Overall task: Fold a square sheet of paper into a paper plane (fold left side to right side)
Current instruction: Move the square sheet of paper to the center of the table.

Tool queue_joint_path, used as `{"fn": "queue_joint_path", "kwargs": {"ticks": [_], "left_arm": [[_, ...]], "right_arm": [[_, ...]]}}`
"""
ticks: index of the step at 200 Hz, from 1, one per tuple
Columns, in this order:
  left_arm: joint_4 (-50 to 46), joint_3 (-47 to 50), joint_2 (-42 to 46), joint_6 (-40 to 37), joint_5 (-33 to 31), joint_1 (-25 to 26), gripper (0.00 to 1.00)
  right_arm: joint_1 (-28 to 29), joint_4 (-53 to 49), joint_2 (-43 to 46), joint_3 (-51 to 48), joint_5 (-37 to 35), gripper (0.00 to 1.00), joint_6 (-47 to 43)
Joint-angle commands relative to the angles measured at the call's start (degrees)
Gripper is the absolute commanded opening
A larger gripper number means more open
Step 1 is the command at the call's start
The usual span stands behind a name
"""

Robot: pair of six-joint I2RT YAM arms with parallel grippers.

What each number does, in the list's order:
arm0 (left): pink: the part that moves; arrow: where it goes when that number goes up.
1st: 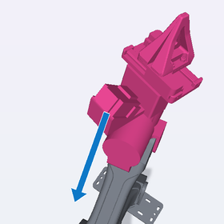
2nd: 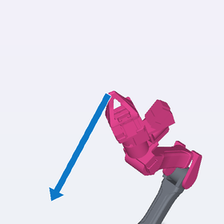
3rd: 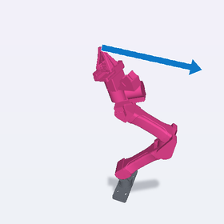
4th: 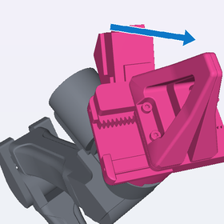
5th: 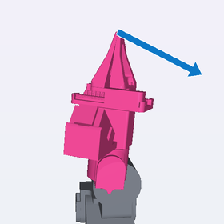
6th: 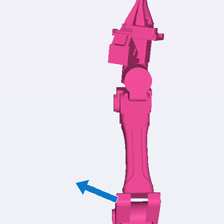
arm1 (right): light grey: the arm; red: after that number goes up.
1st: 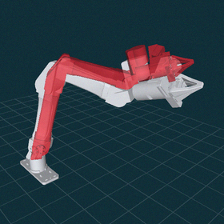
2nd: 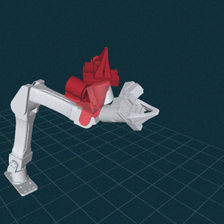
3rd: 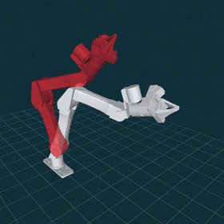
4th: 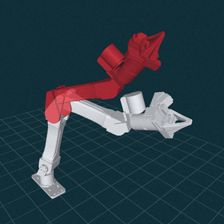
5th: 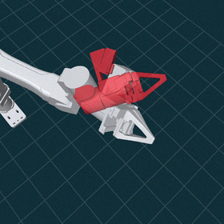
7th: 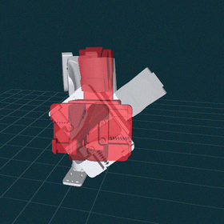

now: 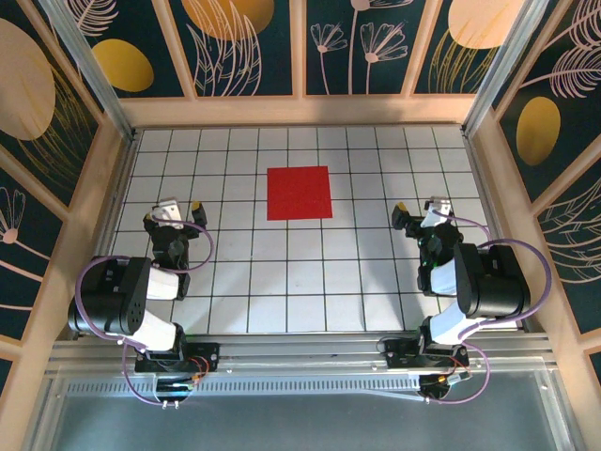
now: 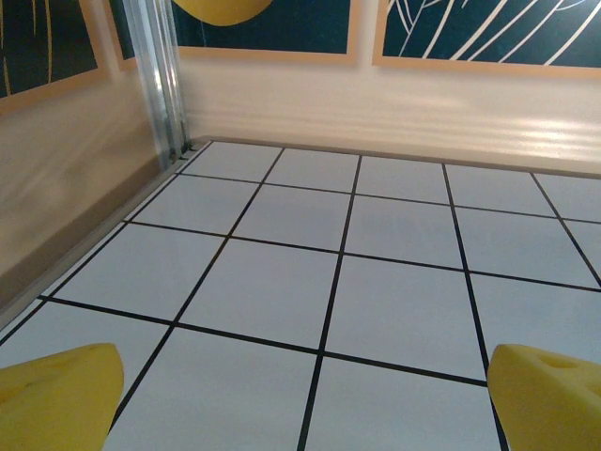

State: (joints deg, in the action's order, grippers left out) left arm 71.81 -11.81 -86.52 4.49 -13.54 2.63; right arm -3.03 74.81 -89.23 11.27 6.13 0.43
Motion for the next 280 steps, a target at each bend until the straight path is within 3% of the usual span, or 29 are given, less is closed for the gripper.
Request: {"fn": "queue_joint_path", "kwargs": {"ticks": [1, 48, 111, 136, 161, 184, 212, 248, 280], "left_arm": [[2.66, -1.07, -0.58, -0.60, -0.24, 0.18, 0.99], [3.38, -0.49, -0.11, -0.72, -0.32, 0.18, 0.99], [-9.23, -2.56, 11.41, -0.95, 0.12, 0.18, 0.99], [-18.75, -5.35, 19.84, 3.28, 0.73, 0.18, 0.99], [-39.86, -16.26, 23.61, 14.60, 5.69, 0.18, 0.99], [-54.05, -25.77, 20.69, 22.49, 17.79, 0.18, 0.99], [-57.43, -28.65, 16.12, 28.91, 31.29, 2.35, 0.99], [-61.57, -37.08, 3.91, 30.45, 35.42, 11.69, 0.99], [-67.37, -50.71, -9.48, 29.81, 34.42, 18.47, 0.99]], "right_arm": [[-0.37, 2.36, -0.70, 1.03, -0.07, 0.99, 0.72], [-0.27, 3.01, -0.30, 0.51, -0.58, 0.99, 0.88], [-0.30, 0.21, 7.65, -1.42, -2.22, 0.99, 1.16], [0.65, -10.87, 16.98, -0.18, -4.40, 0.99, 2.81], [0.97, -29.45, 28.65, 3.62, -4.70, 0.99, 10.23], [1.38, -47.50, 35.98, 8.96, -0.23, 0.99, 17.91], [3.10, -60.94, 41.01, 12.12, 6.61, 0.99, 25.93], [8.92, -69.04, 41.13, 14.49, 8.28, 0.99, 30.41], [15.44, -73.21, 38.52, 17.21, 1.95, 0.99, 30.45]]}}
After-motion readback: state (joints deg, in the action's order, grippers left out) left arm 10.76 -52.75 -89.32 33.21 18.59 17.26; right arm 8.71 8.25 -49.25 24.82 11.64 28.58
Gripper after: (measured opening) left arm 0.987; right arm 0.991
